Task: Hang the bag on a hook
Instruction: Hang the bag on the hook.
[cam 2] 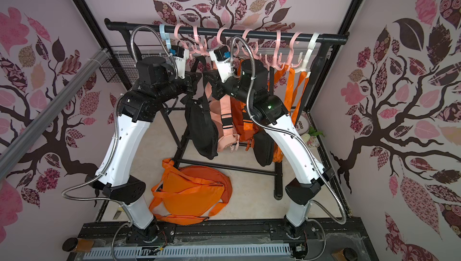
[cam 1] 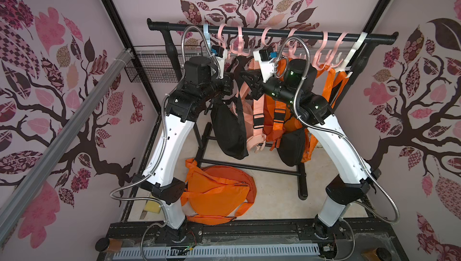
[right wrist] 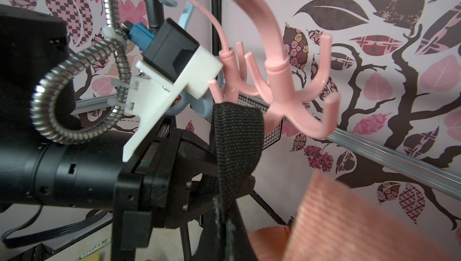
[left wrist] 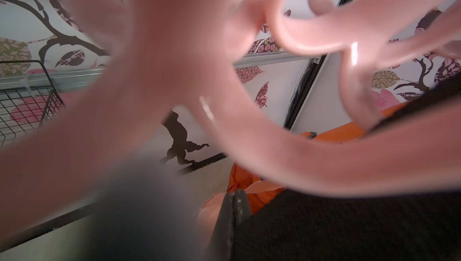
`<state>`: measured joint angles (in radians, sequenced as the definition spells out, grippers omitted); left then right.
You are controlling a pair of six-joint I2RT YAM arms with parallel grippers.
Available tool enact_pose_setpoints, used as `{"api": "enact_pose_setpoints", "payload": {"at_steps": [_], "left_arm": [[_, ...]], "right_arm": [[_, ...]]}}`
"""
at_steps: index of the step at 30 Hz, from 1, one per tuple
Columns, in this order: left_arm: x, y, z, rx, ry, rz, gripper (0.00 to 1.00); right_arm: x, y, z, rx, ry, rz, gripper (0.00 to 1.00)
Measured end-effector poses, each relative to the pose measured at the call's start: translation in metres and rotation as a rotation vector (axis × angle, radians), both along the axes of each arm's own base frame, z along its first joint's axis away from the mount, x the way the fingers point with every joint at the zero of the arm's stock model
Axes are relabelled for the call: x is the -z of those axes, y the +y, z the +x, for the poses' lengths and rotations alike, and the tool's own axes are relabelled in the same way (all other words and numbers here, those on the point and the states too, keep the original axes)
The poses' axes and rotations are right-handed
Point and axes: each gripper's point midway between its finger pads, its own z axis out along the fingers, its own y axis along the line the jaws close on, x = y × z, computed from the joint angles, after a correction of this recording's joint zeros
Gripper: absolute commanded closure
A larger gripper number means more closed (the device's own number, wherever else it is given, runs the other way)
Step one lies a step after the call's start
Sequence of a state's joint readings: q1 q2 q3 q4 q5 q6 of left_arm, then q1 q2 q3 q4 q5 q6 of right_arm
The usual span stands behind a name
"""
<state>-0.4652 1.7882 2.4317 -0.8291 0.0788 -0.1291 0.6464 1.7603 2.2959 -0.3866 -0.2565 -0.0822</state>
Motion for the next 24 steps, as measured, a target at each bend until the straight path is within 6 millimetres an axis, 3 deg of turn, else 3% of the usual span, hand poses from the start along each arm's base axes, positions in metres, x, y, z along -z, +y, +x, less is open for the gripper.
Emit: {"api": "enact_pose_setpoints", "payload": {"at_steps": [2,5,9,15,21,24], "left_arm": [[0.0,-0.001,-0.001,0.009,-0.001,-0.003,0.98],[-0.001,-0.001,-0.004,0.017,0.0,-0.006,0.87],[0.003,0.001,-0.009,0.019,0.015,-0.005,0.64],[0.004,0.005,-0.022,0.025,0.02,-0.006,0.37],[-0.015,0.009,-0.039,0.031,-0.032,-0.02,0.2],[-0.024,0.008,-0.049,0.044,-0.074,-0.023,0.17]], "right_arm": [[0.0,0.0,0.0,-0.001,0.001,-0.001,0.96],[0.002,0.001,0.001,-0.002,0.009,0.001,0.86],[0.011,0.003,0.004,-0.002,0.027,-0.009,0.67],[0.013,0.003,0.005,0.001,0.038,-0.005,0.58],[0.008,-0.004,0.0,0.015,0.042,0.012,0.47],[0.0,-0.01,-0.004,0.025,0.029,0.028,0.44]]}}
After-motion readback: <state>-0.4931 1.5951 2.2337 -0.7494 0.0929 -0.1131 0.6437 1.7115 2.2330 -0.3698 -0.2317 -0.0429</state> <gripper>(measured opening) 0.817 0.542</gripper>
